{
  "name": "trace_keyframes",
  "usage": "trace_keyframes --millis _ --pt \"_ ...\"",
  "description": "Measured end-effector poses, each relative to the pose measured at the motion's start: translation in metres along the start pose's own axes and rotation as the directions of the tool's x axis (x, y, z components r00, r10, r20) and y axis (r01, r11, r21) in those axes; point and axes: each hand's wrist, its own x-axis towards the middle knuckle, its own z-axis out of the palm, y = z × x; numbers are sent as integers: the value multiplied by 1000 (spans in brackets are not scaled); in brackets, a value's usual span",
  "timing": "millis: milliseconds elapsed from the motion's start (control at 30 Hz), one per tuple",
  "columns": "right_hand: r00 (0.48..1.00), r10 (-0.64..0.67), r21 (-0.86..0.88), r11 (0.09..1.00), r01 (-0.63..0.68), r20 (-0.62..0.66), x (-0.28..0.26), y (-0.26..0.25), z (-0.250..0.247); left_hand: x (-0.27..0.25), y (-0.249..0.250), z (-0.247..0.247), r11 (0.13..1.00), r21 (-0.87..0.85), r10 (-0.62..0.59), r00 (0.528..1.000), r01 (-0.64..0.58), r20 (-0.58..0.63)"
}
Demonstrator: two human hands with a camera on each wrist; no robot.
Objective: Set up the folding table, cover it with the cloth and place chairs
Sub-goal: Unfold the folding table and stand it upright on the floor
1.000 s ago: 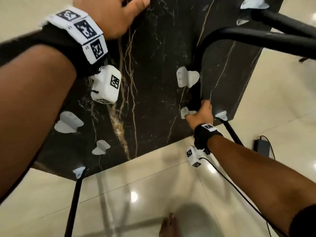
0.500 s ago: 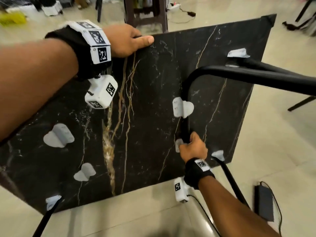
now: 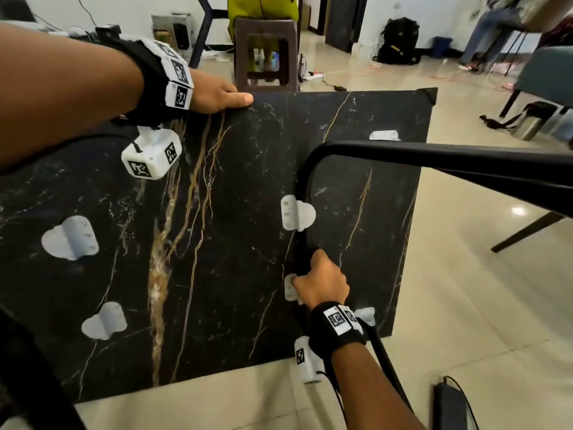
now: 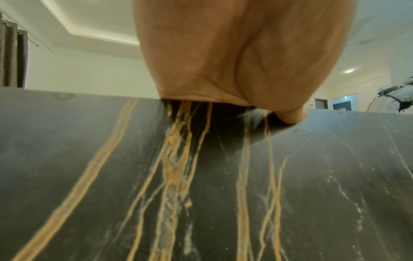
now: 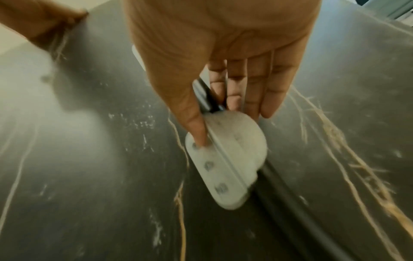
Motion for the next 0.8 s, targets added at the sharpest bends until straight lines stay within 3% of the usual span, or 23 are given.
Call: trace_keyframes --millis 100,200,367,533,800 --pt "978 -75 230 966 120 -194 9 -25 -23 0 3 0 999 47 -6 1000 7 -15" --pt "969 -98 359 916 177 -227 21 -51 -37 -1 3 0 997 74 -13 1000 15 -26" --pt "940 -85 309 931 193 -329 32 -66 -35 1 2 0 996 82 -24 997 30 -75" --pt "940 33 444 887 129 -339 44 -68 -33 0 0 1 996 83 -32 995 40 -96" --pt "912 -29 448 864 228 -408 47 -66 -25 -3 -2 1 996 86 -15 993 25 -113"
